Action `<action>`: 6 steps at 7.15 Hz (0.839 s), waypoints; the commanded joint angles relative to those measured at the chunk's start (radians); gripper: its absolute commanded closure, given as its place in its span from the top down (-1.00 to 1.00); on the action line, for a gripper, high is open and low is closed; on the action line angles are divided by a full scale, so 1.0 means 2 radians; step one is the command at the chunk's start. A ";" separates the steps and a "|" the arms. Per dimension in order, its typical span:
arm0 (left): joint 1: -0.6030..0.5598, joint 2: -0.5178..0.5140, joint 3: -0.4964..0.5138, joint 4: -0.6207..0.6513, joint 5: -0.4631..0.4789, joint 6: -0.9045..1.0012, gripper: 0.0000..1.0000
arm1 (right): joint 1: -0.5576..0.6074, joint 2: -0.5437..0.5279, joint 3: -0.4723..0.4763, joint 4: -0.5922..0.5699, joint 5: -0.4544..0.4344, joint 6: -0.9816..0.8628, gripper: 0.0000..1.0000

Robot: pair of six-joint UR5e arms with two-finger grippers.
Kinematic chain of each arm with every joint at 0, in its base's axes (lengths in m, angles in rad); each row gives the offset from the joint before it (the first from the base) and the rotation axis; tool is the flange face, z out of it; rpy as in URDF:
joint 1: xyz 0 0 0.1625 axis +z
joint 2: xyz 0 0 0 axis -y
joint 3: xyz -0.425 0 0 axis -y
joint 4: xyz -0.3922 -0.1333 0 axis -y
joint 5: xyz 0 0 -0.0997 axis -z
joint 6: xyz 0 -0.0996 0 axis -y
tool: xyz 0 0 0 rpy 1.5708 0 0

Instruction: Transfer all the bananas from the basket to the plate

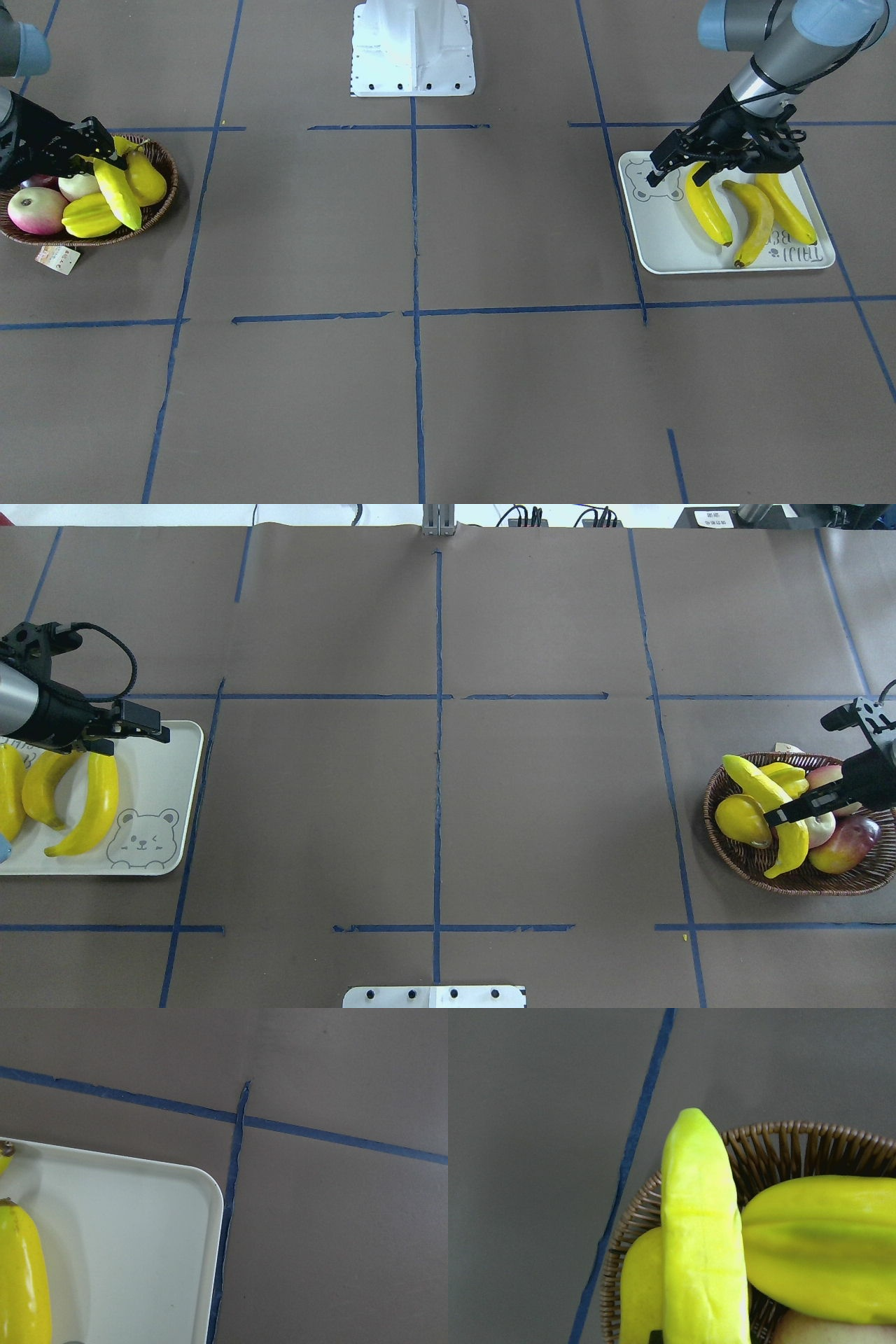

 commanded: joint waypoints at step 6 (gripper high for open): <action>0.007 -0.084 0.024 -0.005 -0.002 -0.090 0.99 | -0.019 0.203 0.031 0.026 -0.035 0.304 -0.97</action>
